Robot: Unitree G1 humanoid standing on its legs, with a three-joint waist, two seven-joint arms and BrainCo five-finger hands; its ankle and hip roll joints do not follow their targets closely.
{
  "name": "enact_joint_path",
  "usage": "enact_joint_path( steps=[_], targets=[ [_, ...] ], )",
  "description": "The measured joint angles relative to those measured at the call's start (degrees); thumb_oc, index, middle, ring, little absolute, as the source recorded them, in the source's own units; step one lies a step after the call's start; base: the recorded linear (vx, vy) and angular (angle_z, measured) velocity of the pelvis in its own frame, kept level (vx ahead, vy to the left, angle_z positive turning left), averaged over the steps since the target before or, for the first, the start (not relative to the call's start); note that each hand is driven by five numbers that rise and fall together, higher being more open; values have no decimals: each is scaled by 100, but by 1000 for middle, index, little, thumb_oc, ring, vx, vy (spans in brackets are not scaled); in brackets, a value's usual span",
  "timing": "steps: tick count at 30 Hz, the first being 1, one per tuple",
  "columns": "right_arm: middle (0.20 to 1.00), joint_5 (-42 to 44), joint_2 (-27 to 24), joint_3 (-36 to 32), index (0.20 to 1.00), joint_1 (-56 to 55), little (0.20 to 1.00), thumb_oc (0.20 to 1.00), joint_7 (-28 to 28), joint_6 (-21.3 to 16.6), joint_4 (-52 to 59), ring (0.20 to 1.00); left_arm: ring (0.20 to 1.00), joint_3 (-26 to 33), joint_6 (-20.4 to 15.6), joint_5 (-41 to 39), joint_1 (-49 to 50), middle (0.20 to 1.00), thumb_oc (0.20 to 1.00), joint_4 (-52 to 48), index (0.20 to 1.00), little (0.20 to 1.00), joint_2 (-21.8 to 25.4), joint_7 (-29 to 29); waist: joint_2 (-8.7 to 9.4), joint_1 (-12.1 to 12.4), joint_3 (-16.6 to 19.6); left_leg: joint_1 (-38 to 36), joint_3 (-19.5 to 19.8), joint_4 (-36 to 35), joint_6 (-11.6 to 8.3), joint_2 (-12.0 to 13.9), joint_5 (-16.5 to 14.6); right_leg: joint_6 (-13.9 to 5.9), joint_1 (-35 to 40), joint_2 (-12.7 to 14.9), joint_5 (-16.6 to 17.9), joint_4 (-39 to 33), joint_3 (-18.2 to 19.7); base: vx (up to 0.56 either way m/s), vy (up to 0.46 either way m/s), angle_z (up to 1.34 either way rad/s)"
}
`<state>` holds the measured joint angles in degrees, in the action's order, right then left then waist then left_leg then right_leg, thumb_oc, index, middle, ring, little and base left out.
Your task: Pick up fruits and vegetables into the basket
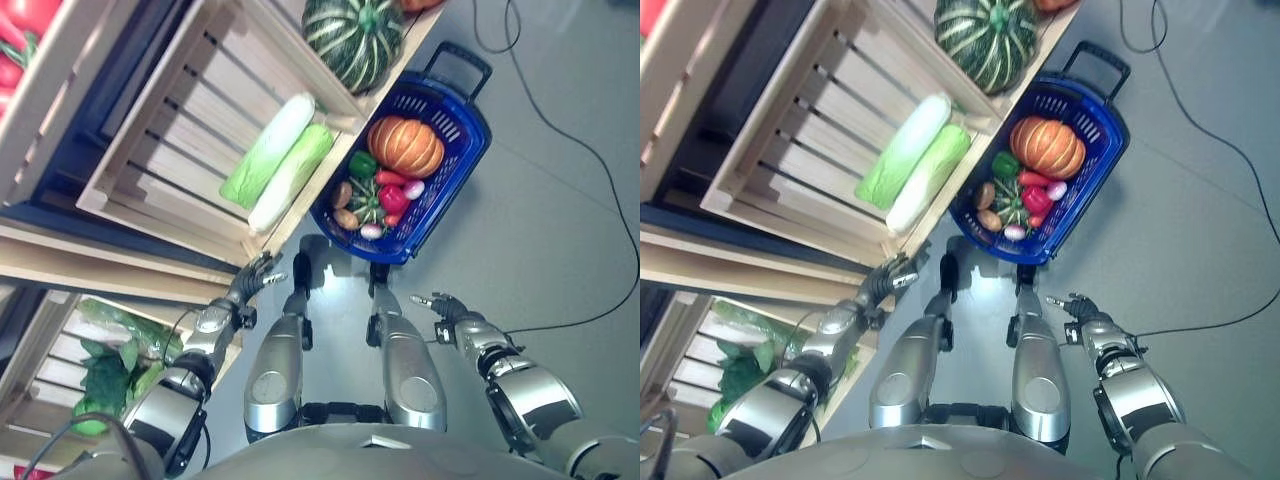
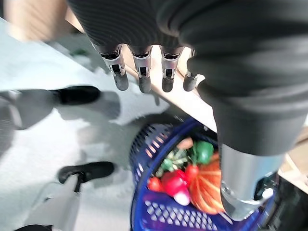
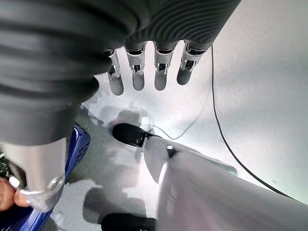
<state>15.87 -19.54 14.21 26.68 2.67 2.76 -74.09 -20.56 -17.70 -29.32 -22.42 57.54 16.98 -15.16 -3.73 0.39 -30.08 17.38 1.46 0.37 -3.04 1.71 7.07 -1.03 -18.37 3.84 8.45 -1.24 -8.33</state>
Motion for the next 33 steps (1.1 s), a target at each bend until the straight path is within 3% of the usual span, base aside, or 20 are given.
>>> enact_joint_path(
  steps=[6, 13, 21, 27, 31, 33],
  targets=[
    [1000, 107, -66, 2, 1000, 253, 1000, 1000, 62, 15, 9, 1000, 1000, -476, 6, -460, -264, 1000, 1000, -708, 1000, 1000, 278, -691, 6, 92, -69, 515, 44, 474, 3, -84, -47, -10, -770, 134, -423, 1086, 62, -43, 0, 6],
    [1000, 141, -83, 12, 1000, 376, 1000, 1000, 91, 99, 21, 1000, 1000, -904, 53, -844, -406, 1000, 1000, -1560, 1000, 1000, 608, -1417, 24, 40, -80, 1226, 45, 911, 37, -169, -56, 1, -1507, 152, -451, 1562, 346, -4, -4, 1],
    [1000, 351, -132, 21, 1000, 368, 1000, 1000, 91, 106, 43, 1000, 1000, -886, 230, -1191, -781, 1000, 1000, -3032, 1000, 1000, 1192, -1292, 50, -43, -96, 1499, 56, 1086, 54, -184, -58, -19, -1771, 151, -457, 1732, 460, -2, -19, 1],
    [1000, 443, -165, 20, 1000, 348, 1000, 1000, 87, 32, 39, 1000, 1000, -691, -23, -1057, -934, 1000, 1000, -3512, 1000, 1000, 1229, -30, 52, -40, -97, 1499, 75, 1145, 81, -192, -57, -58, -1766, 160, -491, 1805, 451, 23, -30, 1],
    [1000, 540, -165, 20, 1000, 311, 1000, 1000, 84, -49, 17, 1000, 1000, -101, -529, 358, -975, 1000, 1000, -3534, 1000, 1000, 1234, 2112, 53, -8, -97, 1439, 143, 1170, 71, -196, -63, -40, -1744, 170, -570, 1942, 424, 17, -45, 5],
    [1000, 561, -167, 22, 1000, 283, 1000, 1000, 83, -87, 12, 1000, 1000, 139, -617, 1065, -1053, 1000, 1000, -3529, 1000, 1000, 1284, 2955, 53, 31, -97, 1440, 150, 1221, 65, -192, -80, -22, -1742, 161, -583, 1992, 417, 16, -39, 3]
  ],
)
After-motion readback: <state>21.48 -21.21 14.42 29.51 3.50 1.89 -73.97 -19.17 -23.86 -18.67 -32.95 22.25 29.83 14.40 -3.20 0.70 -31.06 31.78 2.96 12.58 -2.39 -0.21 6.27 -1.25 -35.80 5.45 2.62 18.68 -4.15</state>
